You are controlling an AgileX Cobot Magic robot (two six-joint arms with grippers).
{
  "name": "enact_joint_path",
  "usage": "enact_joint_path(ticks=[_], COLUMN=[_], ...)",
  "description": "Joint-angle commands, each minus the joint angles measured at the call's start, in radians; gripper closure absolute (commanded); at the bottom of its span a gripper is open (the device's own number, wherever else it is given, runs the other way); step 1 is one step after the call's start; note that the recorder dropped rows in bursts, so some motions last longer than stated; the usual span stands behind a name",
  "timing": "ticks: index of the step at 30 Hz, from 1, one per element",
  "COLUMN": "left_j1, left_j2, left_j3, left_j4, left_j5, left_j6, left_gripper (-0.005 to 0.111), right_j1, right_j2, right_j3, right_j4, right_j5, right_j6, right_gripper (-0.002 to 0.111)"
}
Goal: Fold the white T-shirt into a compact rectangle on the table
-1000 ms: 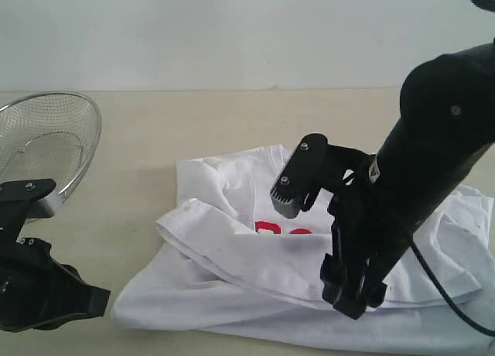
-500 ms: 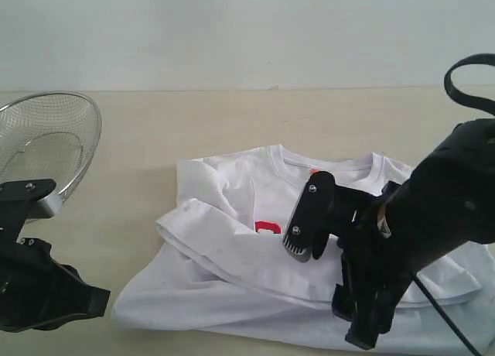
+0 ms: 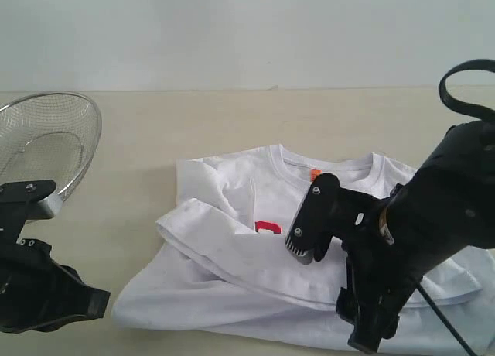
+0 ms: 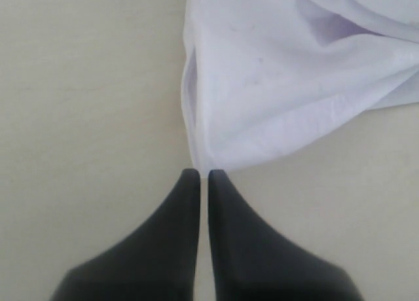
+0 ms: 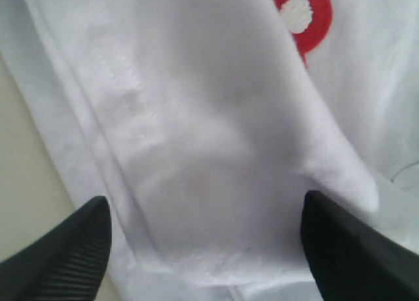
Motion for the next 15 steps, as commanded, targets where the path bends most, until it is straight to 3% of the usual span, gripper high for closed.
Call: enact_joint_path(ticks=[1, 10, 15], left_j1=[-0.003, -0.003, -0.003], left_j2=[-0.009, -0.009, -0.009], left_j3=[0.005, 0.005, 0.005], left_j4=[0.004, 0.004, 0.004], left_j5=[0.006, 0.008, 0.008], left_j6=[0.008, 0.008, 0.008], left_gripper=[0.102, 0.102, 0.102], right_j1=[0.04, 0.043, 0.043], right_j2=[-0.005, 0.053, 0.087], right_j3=[0.005, 0.005, 0.005], right_j4=[-0.009, -0.04, -0.046], right_j5=[0.019, -0.009, -0.037], right_j6=[0.009, 0.027, 0.037], right_gripper=[0.037, 0.037, 0.057])
